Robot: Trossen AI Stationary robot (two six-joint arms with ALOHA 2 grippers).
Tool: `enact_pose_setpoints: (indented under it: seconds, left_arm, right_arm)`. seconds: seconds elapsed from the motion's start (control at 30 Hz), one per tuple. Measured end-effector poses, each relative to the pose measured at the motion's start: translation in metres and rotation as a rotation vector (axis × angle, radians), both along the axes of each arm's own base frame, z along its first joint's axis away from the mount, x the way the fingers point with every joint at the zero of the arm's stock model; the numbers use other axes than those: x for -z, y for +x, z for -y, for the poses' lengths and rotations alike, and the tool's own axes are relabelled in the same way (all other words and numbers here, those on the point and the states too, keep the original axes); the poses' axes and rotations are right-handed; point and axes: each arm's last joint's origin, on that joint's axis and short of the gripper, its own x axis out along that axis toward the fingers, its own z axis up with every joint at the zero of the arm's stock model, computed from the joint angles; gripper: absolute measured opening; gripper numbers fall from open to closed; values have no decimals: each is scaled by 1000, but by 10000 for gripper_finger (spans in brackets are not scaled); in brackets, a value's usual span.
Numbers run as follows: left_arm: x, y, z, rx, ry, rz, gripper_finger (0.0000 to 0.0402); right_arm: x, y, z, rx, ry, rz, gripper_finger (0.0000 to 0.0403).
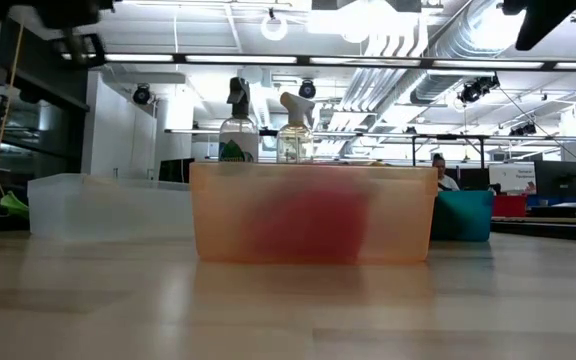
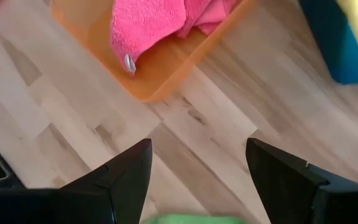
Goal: Sort microfiber towel by color & place in baskets
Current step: Put the bottom yellow towel into the blue bin
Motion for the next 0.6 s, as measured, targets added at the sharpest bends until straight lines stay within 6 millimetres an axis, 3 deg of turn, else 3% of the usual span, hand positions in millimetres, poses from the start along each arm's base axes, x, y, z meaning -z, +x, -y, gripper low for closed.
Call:
enact_pose_setpoints:
  seconds: [0.13,0.27,0.4,0.6]
  left_arm:
    - [11,5,22,188,-20,-283,147]
    - [29,-1,40,234,-12,-520,157]
    - [42,-12,50,157,74,-712,158]
    - [52,-19,65,25,156,-803,158]
  right_arm:
    - [0,3,5,-5,-29,6,256]
    - [-1,5,6,-16,-47,15,256]
    - [-1,5,7,-14,-67,26,256]
    - [-1,5,7,-42,-98,28,256]
